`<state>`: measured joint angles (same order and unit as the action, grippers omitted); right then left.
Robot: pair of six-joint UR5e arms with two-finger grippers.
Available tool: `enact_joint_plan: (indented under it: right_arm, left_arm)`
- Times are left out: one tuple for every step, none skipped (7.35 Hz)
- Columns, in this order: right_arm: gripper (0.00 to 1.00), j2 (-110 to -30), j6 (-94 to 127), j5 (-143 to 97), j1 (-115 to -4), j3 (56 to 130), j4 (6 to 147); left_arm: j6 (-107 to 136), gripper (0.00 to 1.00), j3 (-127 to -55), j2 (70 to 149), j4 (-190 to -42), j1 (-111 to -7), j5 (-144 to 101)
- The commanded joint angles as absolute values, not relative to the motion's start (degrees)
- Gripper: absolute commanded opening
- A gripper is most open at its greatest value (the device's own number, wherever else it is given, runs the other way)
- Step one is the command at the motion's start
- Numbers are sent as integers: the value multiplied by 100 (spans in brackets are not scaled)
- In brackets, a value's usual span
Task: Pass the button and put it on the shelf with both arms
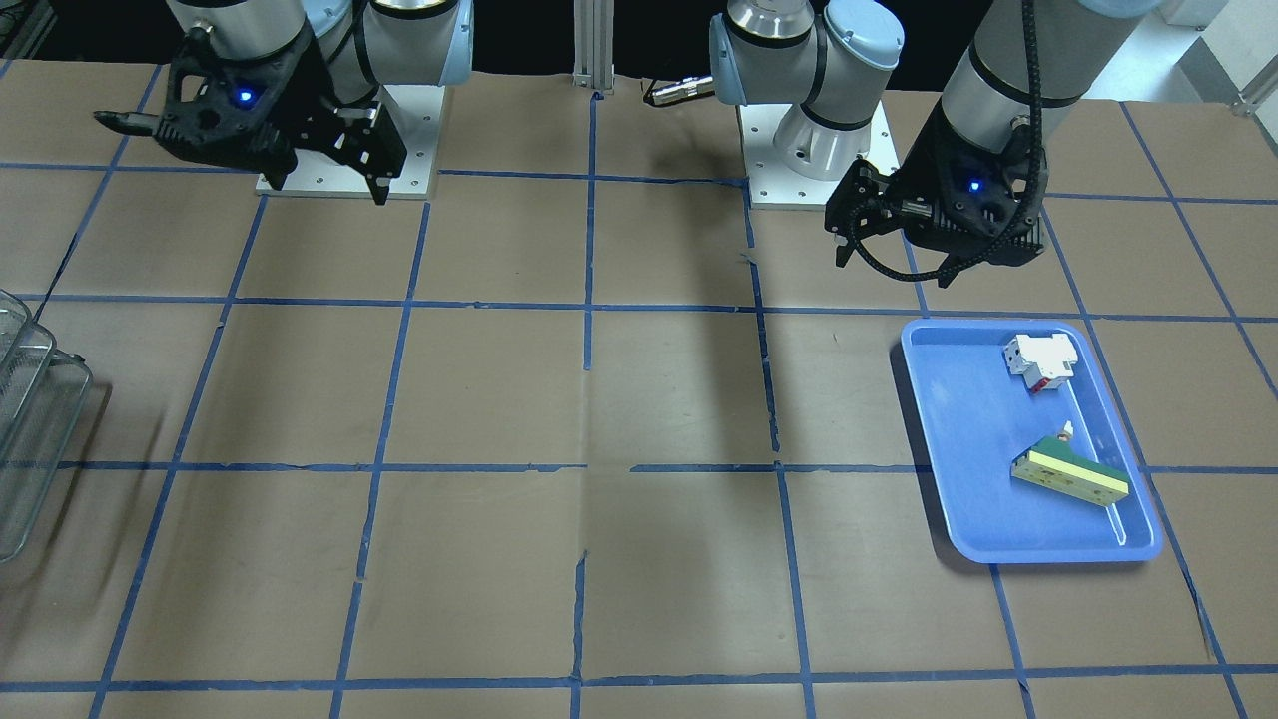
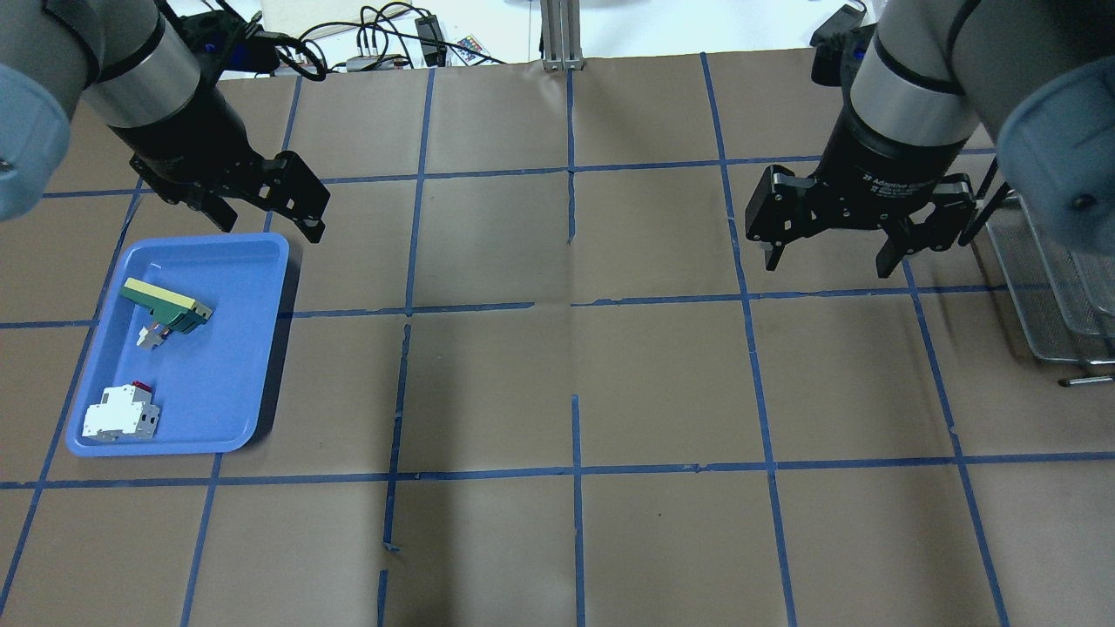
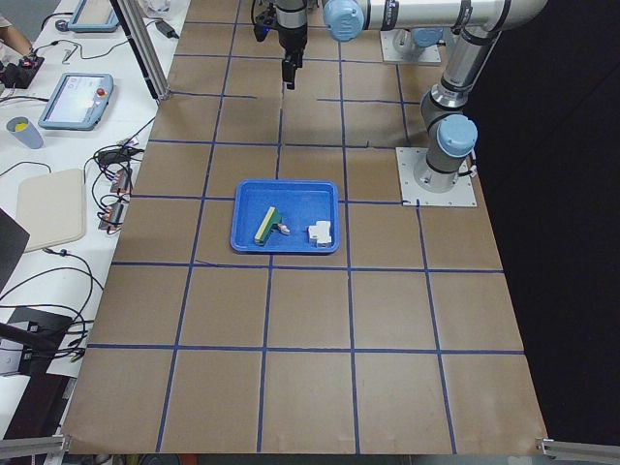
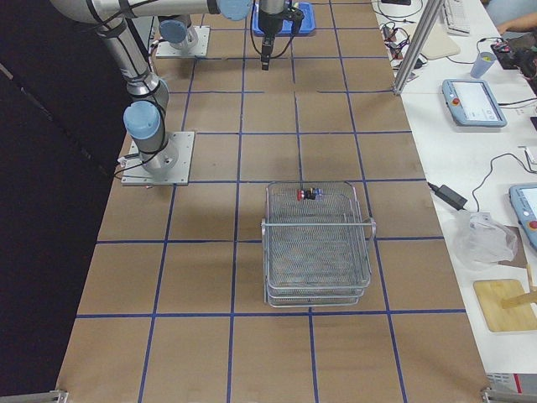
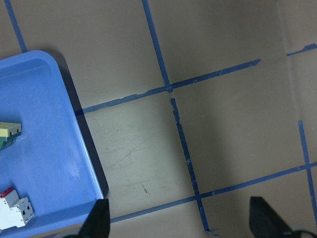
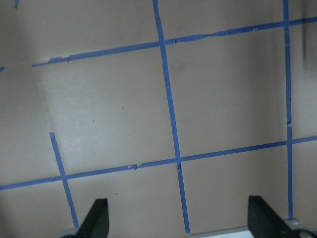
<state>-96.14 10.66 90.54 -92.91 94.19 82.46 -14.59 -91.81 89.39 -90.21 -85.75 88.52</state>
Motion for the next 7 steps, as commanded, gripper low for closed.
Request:
enact_joint_plan:
  right_arm:
    - [100,-9677,1046,9026,-9308,9431,7954]
    - [100,-9677,1072,9079,-9273,9422,7963]
    - [100,-9677,1064,9105,-9151,9396,7954]
    - [100,-9685,1063,9105,-8984,9387,7945]
    - [100,-9729,1063,9105,-8930,9387,7937]
    - [100,-9729,1063,9097,-8921,9395,7937]
    - [100,-9729,1063,9088,-8921,9413,7937]
  left_arm:
    - [-1151,100,-9176,8947,-9018,-8578,8833]
    - [-1151,100,-9176,8956,-9009,-8578,8833]
    - [-1151,100,-9184,8956,-9009,-8578,8824]
    - [-1151,100,-9185,8956,-9009,-8578,8824]
    - [-1151,100,-9185,8956,-9009,-8578,8816]
    - [-1151,100,-9185,8956,-9009,-8578,8815]
    - [-1151,100,-9185,8956,-9009,-8578,8815]
